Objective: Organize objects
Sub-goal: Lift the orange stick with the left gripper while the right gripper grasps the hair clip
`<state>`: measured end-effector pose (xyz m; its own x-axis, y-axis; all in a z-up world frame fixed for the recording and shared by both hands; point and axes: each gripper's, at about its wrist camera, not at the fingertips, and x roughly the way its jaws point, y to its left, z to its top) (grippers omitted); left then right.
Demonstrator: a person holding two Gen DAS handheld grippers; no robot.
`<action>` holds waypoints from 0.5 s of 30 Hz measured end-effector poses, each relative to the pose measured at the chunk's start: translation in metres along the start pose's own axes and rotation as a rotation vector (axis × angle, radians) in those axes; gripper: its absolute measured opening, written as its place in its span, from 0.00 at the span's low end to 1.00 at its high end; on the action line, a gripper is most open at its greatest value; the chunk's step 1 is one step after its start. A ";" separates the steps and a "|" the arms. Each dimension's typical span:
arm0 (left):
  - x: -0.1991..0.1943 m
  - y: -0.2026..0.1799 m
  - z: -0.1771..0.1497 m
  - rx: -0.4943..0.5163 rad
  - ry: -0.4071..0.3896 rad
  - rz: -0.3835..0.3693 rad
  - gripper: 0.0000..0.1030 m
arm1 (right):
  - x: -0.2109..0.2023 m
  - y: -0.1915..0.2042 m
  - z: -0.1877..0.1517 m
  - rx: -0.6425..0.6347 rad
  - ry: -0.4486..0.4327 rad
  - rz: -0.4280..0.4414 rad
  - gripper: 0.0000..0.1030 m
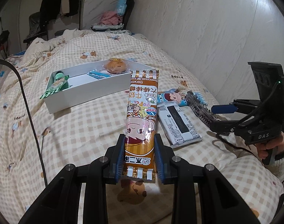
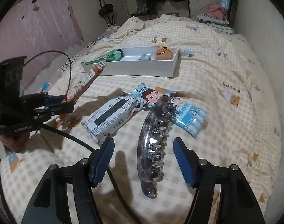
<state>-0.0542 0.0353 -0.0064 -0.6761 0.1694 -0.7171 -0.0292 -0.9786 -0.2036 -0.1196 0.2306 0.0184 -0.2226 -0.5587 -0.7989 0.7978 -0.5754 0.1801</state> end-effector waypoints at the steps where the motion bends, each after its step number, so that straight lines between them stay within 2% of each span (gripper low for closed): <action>1: 0.000 0.000 0.000 0.000 0.001 0.001 0.32 | 0.001 -0.002 0.000 0.015 0.006 0.018 0.66; 6: -0.003 0.001 -0.001 -0.006 -0.010 0.014 0.32 | 0.007 -0.003 -0.003 -0.008 0.002 -0.044 0.66; 8: -0.004 0.002 -0.001 -0.009 -0.015 0.009 0.32 | 0.012 -0.003 -0.005 -0.008 0.015 -0.044 0.56; 9: -0.004 0.002 -0.001 -0.008 -0.015 0.010 0.32 | 0.014 -0.004 -0.005 -0.006 0.020 -0.052 0.44; 10: -0.004 0.002 -0.001 -0.006 -0.015 0.012 0.32 | 0.014 -0.005 -0.006 -0.005 0.023 -0.058 0.39; 13: -0.003 0.002 -0.001 -0.003 -0.013 0.013 0.32 | 0.008 -0.010 -0.006 0.013 0.006 -0.045 0.31; 15: -0.003 0.001 -0.001 -0.002 -0.013 0.012 0.32 | 0.003 -0.014 -0.007 0.035 -0.008 -0.019 0.31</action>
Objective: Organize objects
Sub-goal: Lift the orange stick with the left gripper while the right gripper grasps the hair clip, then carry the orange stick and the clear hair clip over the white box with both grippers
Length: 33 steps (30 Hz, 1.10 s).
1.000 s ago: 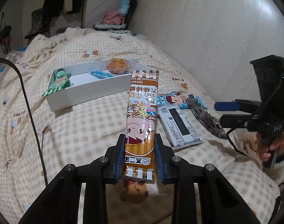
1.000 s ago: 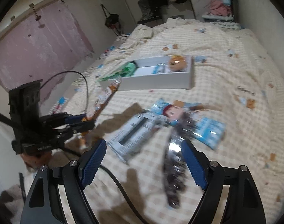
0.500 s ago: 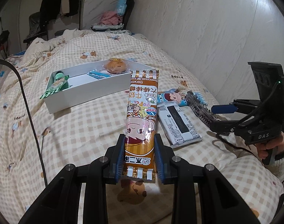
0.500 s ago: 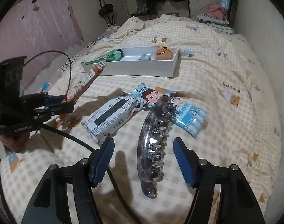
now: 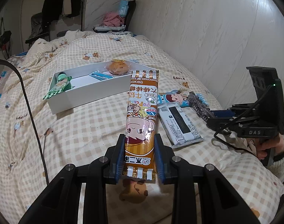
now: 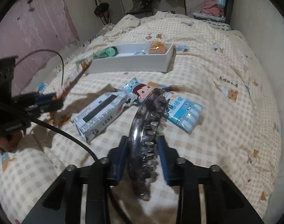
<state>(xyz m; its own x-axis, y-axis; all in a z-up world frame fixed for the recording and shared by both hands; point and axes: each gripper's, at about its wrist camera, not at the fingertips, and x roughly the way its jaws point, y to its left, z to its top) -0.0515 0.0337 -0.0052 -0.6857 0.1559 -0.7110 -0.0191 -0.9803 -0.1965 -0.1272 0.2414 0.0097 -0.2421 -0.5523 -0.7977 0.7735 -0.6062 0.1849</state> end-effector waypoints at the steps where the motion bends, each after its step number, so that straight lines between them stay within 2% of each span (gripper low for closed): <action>1: 0.000 0.000 0.000 0.002 0.000 0.003 0.32 | -0.001 -0.001 0.000 0.003 -0.001 0.008 0.31; 12: 0.002 -0.002 -0.001 0.009 0.011 0.010 0.32 | -0.008 -0.005 -0.002 0.028 -0.032 0.053 0.31; 22: 0.003 -0.003 0.000 0.015 0.013 0.015 0.32 | -0.013 -0.020 -0.006 0.102 -0.048 0.145 0.31; 29: 0.004 -0.002 0.000 0.015 0.021 0.013 0.32 | -0.005 -0.018 -0.008 0.094 -0.036 0.148 0.31; 31: 0.004 -0.003 0.000 0.024 0.031 0.016 0.32 | -0.002 -0.016 -0.007 0.076 -0.023 0.136 0.32; 33: 0.005 -0.003 -0.001 0.027 0.036 0.017 0.32 | 0.002 -0.006 -0.009 0.003 -0.008 0.086 0.35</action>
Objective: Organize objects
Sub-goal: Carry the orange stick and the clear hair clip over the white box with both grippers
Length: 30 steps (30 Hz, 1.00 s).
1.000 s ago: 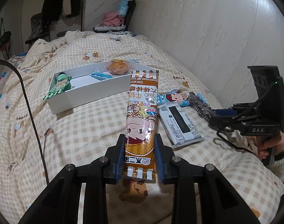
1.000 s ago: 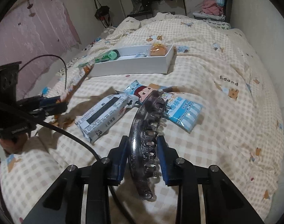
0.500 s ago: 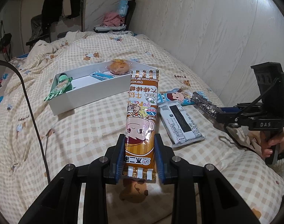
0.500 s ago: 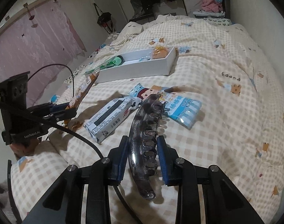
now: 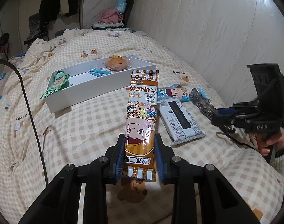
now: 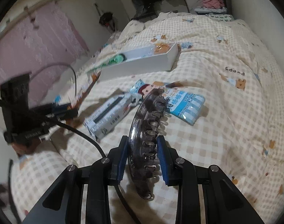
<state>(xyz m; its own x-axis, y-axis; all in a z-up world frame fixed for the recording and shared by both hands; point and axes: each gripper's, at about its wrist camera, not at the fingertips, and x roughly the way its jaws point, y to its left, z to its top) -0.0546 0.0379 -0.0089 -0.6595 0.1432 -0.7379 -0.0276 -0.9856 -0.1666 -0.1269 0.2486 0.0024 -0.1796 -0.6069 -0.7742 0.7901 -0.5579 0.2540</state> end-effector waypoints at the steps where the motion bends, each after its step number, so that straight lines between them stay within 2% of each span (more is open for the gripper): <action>1: 0.000 0.000 0.000 -0.001 -0.001 0.000 0.32 | 0.001 0.003 -0.001 -0.020 -0.003 -0.011 0.46; 3: 0.000 0.000 0.000 0.000 0.000 0.001 0.32 | 0.004 0.012 -0.001 -0.058 -0.004 -0.008 0.65; 7: 0.001 0.001 -0.001 -0.003 0.006 0.009 0.32 | 0.009 0.014 0.002 -0.074 0.004 -0.028 0.66; 8: 0.001 0.002 0.000 -0.007 0.007 0.011 0.32 | 0.011 0.010 0.002 -0.049 0.005 -0.021 0.65; 9: 0.000 0.004 -0.001 -0.018 0.004 0.017 0.32 | 0.011 0.006 0.002 -0.028 0.005 -0.022 0.52; 10: -0.001 0.006 -0.001 -0.030 -0.002 0.027 0.32 | 0.012 -0.001 0.001 0.006 0.002 -0.035 0.34; 11: -0.002 0.007 0.000 -0.039 -0.005 0.034 0.32 | 0.011 -0.008 0.002 0.041 -0.005 -0.019 0.32; 16: -0.004 0.022 0.000 -0.115 -0.010 0.036 0.32 | -0.007 -0.036 -0.002 0.176 -0.079 0.122 0.32; 20: -0.020 0.027 0.003 -0.118 -0.057 0.017 0.32 | -0.029 -0.046 -0.004 0.241 -0.157 0.298 0.32; 24: -0.042 0.031 0.006 -0.135 -0.160 0.037 0.32 | -0.038 -0.031 0.004 0.195 -0.196 0.362 0.32; 30: -0.053 0.029 0.008 -0.120 -0.210 -0.017 0.32 | -0.038 0.000 0.019 0.120 -0.214 0.432 0.32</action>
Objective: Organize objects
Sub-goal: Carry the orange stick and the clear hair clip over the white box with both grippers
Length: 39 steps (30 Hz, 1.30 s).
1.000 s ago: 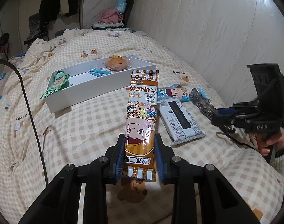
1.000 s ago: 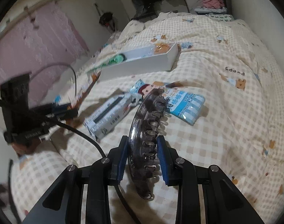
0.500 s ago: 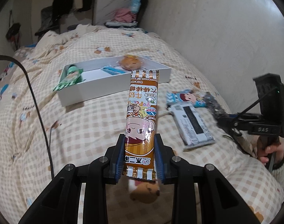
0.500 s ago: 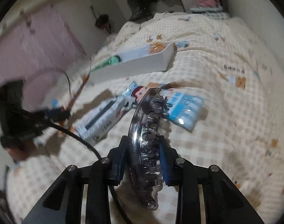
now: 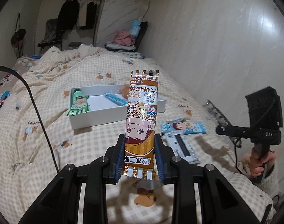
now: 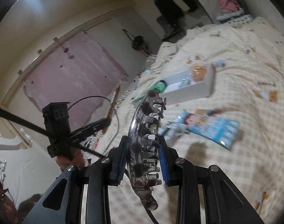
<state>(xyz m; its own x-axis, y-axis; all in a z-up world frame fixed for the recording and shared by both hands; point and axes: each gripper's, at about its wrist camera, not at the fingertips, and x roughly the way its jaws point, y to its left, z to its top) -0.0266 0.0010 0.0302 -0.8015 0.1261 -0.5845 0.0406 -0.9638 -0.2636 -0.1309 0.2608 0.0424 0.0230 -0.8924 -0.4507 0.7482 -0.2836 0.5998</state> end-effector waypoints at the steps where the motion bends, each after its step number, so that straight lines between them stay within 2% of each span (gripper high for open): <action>1: -0.001 -0.001 0.000 0.003 -0.006 -0.010 0.32 | 0.006 0.004 0.003 -0.014 0.006 0.000 0.32; 4: -0.005 -0.001 0.002 0.005 -0.027 -0.028 0.32 | 0.022 0.013 0.017 -0.032 0.033 0.011 0.32; 11: -0.018 0.009 0.010 -0.028 -0.071 -0.015 0.32 | 0.051 0.035 0.048 -0.094 0.055 0.029 0.32; 15: -0.028 0.012 0.022 -0.025 -0.085 -0.017 0.32 | 0.052 0.050 0.056 -0.124 0.050 0.042 0.32; 22: -0.028 0.007 0.060 -0.017 -0.124 -0.029 0.32 | 0.048 0.070 0.079 -0.151 0.033 0.064 0.32; 26: -0.023 -0.002 0.087 0.028 -0.188 -0.028 0.32 | 0.046 0.074 0.097 -0.157 -0.002 0.010 0.32; 30: -0.028 0.005 0.114 -0.082 -0.177 -0.114 0.32 | 0.043 0.071 0.117 -0.131 -0.026 -0.008 0.32; 31: -0.031 0.005 0.120 -0.089 -0.190 -0.113 0.32 | 0.043 0.072 0.123 -0.128 -0.036 -0.019 0.32; 36: -0.033 0.008 0.151 -0.108 -0.232 -0.032 0.32 | 0.043 0.073 0.153 -0.130 -0.077 -0.067 0.32; 39: -0.028 0.016 0.167 -0.110 -0.293 0.034 0.32 | 0.050 0.075 0.169 -0.156 -0.110 -0.116 0.32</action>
<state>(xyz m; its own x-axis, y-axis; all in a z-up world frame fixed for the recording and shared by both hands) -0.1038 -0.0571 0.1705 -0.9357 0.0057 -0.3526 0.1220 -0.9330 -0.3387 -0.1855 0.1360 0.1764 -0.1350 -0.8924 -0.4306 0.8354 -0.3362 0.4348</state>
